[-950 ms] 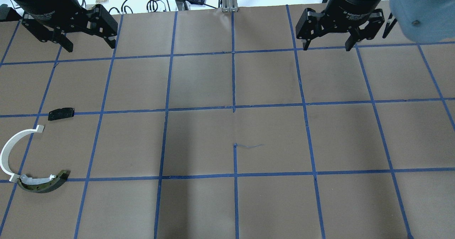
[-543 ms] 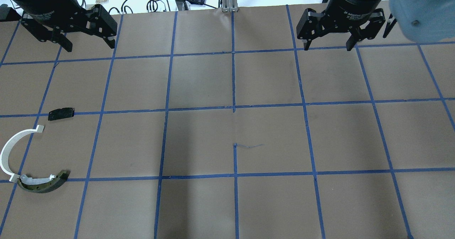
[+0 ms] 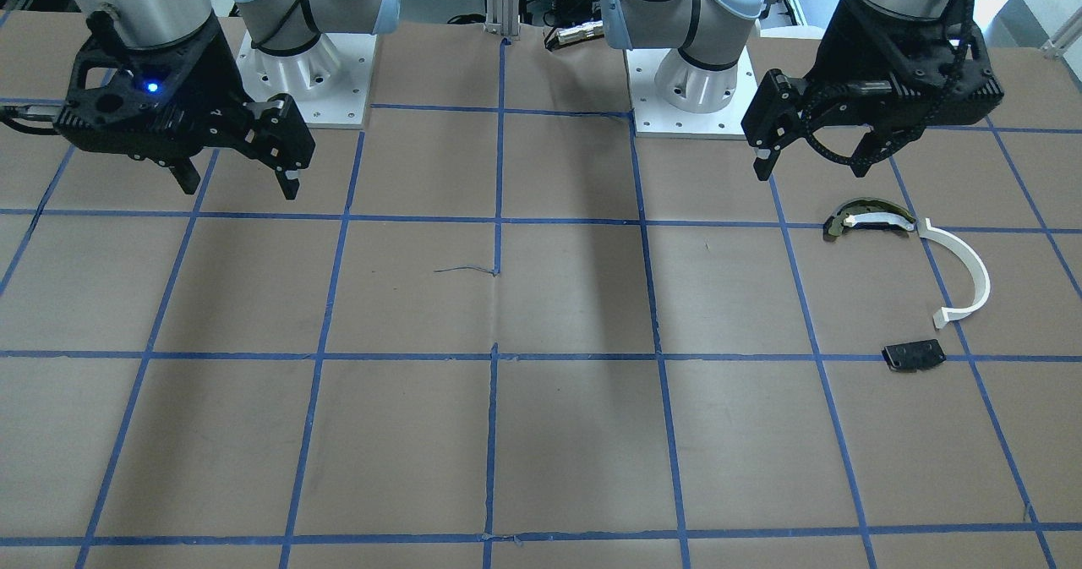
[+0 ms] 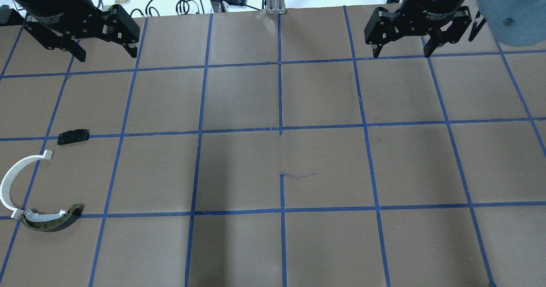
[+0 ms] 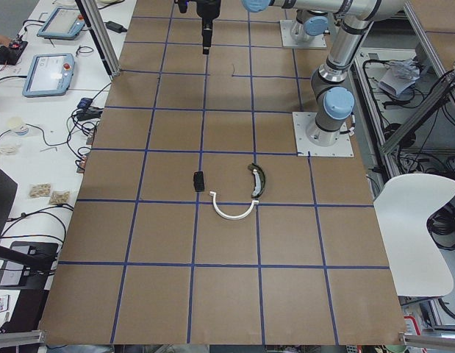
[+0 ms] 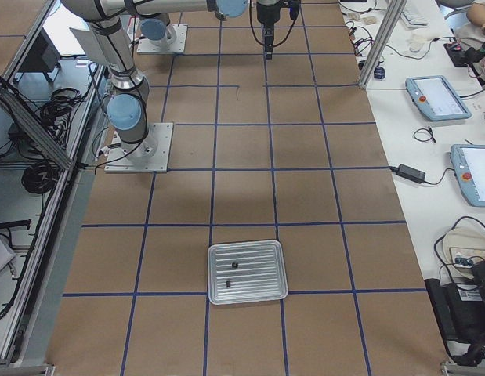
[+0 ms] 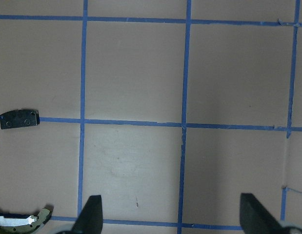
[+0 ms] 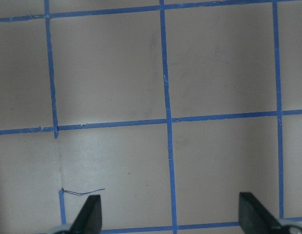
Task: Place bearing gear from tray to pile
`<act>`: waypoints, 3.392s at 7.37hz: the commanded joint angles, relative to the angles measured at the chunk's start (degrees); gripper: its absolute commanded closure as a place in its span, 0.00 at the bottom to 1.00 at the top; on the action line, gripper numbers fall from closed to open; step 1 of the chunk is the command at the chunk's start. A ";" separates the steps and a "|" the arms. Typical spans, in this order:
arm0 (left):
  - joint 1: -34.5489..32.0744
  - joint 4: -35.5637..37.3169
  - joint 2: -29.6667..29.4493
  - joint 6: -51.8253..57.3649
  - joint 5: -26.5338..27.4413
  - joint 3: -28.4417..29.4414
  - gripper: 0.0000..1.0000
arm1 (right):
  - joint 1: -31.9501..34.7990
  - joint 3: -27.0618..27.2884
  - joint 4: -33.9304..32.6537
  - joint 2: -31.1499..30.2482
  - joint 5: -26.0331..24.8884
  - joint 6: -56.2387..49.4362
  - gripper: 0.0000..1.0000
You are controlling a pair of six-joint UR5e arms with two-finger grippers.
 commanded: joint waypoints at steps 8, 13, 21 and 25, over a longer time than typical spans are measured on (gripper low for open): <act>0.10 0.00 0.12 0.03 0.09 -0.09 0.00 | -53.87 0.12 -20.56 18.28 0.11 -75.30 0.01; -0.16 0.09 0.21 0.03 0.09 -0.35 0.00 | -61.02 -0.05 -29.03 32.28 1.53 -84.87 0.10; -0.07 0.09 0.30 0.12 0.18 -0.53 0.00 | -62.34 0.30 -29.12 35.19 -5.33 -86.83 0.22; -0.07 0.09 0.30 0.03 0.09 -0.61 0.00 | -63.13 0.30 -29.12 35.10 -6.65 -88.15 0.36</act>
